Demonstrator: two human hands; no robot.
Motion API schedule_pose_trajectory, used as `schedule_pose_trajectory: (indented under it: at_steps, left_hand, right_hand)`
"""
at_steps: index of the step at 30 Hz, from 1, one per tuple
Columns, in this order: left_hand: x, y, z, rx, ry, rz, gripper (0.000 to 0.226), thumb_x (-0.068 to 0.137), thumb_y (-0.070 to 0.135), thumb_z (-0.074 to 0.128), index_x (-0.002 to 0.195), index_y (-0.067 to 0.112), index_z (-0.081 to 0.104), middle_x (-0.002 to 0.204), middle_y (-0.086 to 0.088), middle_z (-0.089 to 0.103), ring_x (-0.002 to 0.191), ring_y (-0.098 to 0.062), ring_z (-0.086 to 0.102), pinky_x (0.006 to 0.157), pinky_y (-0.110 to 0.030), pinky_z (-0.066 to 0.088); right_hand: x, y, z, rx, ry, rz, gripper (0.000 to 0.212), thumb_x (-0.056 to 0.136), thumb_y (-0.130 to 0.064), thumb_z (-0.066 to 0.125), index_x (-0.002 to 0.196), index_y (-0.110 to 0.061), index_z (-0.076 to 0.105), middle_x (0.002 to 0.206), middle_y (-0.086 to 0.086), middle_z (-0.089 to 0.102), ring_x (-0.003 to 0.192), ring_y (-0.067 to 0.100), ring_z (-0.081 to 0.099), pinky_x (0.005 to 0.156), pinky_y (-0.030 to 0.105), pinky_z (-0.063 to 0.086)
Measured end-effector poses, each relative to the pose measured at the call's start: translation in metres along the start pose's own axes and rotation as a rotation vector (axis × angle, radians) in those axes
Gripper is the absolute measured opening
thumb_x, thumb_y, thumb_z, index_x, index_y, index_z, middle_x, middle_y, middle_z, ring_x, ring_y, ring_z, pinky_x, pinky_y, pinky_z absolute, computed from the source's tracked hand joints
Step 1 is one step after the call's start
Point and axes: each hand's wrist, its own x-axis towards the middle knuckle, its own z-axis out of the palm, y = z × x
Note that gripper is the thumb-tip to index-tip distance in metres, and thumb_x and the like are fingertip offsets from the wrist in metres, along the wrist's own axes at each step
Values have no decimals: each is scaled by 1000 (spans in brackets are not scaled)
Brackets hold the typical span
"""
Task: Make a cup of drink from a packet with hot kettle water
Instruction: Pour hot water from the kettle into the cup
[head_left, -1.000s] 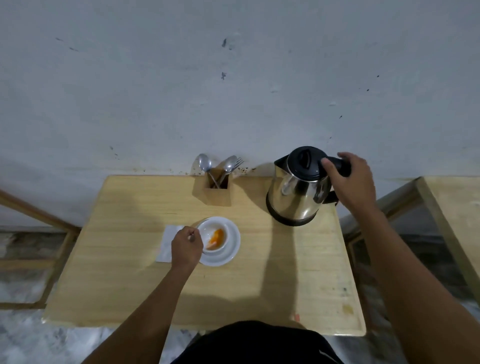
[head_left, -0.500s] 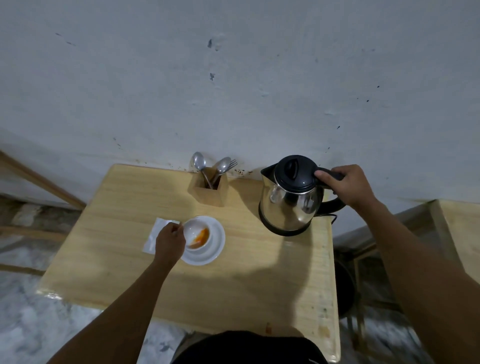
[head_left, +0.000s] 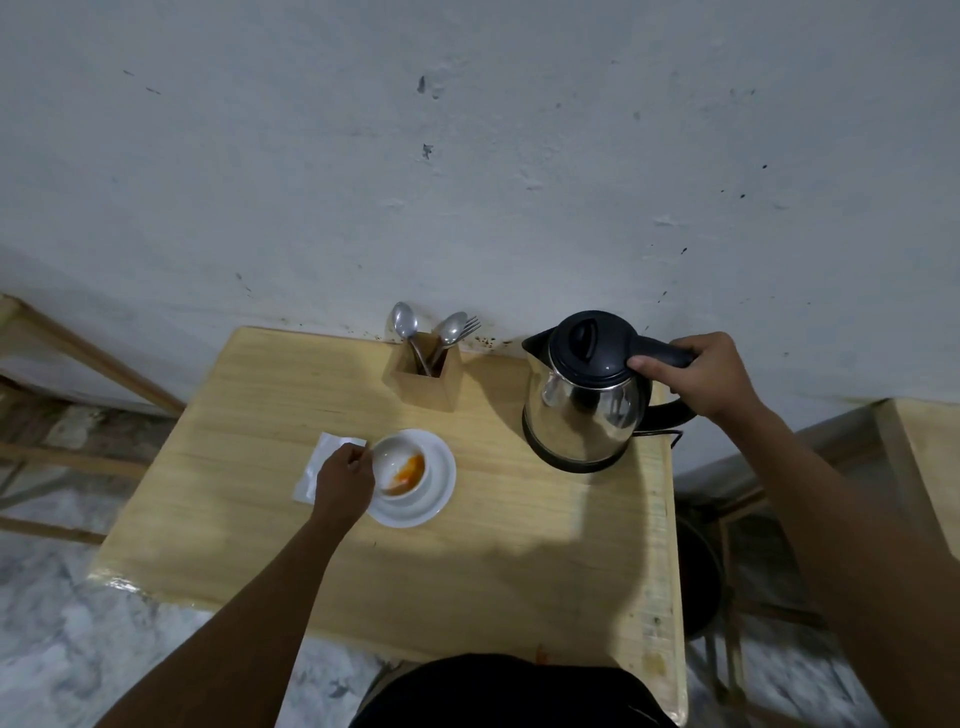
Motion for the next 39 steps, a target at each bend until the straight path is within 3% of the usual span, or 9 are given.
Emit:
schedule_pose_trajectory:
  at_steps: [2, 10, 17, 20, 23, 26, 30, 34, 39]
  left_hand:
    - [2, -2, -2, 2, -21, 2, 32, 95, 19, 46, 84, -8, 58, 72, -14, 58, 68, -21, 51, 59, -29, 37]
    - [5, -5, -7, -10, -70, 8, 25, 95, 21, 49, 88, 2, 65, 82, -15, 68, 73, -26, 61, 61, -28, 42]
    - [8, -3, -13, -30, -131, -17, 22, 94, 21, 49, 91, 7, 65, 83, -13, 68, 72, -25, 63, 58, -23, 43]
    - [11, -3, -17, -63, -182, -57, 19, 92, 18, 49, 98, 11, 66, 82, -9, 65, 72, -25, 61, 63, -27, 44]
    - [13, -6, -21, -87, -215, -38, 21, 92, 16, 50, 104, 10, 66, 80, -8, 64, 72, -24, 60, 70, -32, 47]
    - [10, -8, -25, -115, -241, 6, 20, 94, 18, 51, 109, 14, 62, 88, -8, 66, 72, -24, 62, 76, -36, 50]
    - [12, -12, -28, -160, -264, 23, 24, 95, 17, 53, 114, 8, 63, 92, -7, 64, 76, -27, 62, 83, -43, 53]
    - [13, -15, -31, -168, -301, 40, 26, 95, 18, 53, 116, 6, 63, 97, -11, 64, 76, -25, 61, 70, -32, 51]
    - [20, -20, -34, -149, -340, 70, 27, 95, 19, 54, 116, 5, 63, 102, -13, 65, 64, -15, 60, 50, -13, 47]
  right_hand:
    - [-4, -2, 2, 17, 20, -10, 98, 48, -82, 72, 57, 14, 54, 48, 21, 45, 46, 20, 44, 51, 30, 34]
    - [-9, -32, 5, -20, 57, -74, 83, 54, -63, 79, 56, 14, 51, 47, 5, 32, 42, 9, 31, 45, 23, 27]
    - [-10, -82, -1, -83, -1, -117, 92, 48, -77, 75, 57, 12, 53, 46, 8, 35, 42, 11, 34, 47, 24, 29]
    - [-17, -104, 7, -138, -67, -99, 89, 43, -80, 74, 60, 7, 62, 49, 21, 45, 45, 13, 42, 51, 28, 34]
    - [-28, -122, 19, -196, -101, -70, 74, 44, -75, 76, 54, -3, 63, 43, 4, 45, 44, 13, 43, 52, 29, 35]
    - [-38, -139, 30, -265, -133, -64, 79, 42, -79, 72, 46, -4, 49, 39, -6, 34, 39, 11, 34, 49, 29, 29]
    - [-49, -158, 48, -368, -197, -42, 87, 41, -83, 69, 51, 2, 52, 42, 3, 39, 40, 18, 40, 47, 31, 32]
    - [-57, -168, 64, -481, -237, -28, 82, 40, -86, 65, 56, -5, 66, 52, 15, 61, 52, 29, 62, 48, 35, 44]
    - [-63, -181, 83, -568, -254, 13, 80, 47, -81, 71, 51, -2, 55, 45, 5, 47, 46, 22, 51, 49, 29, 36]
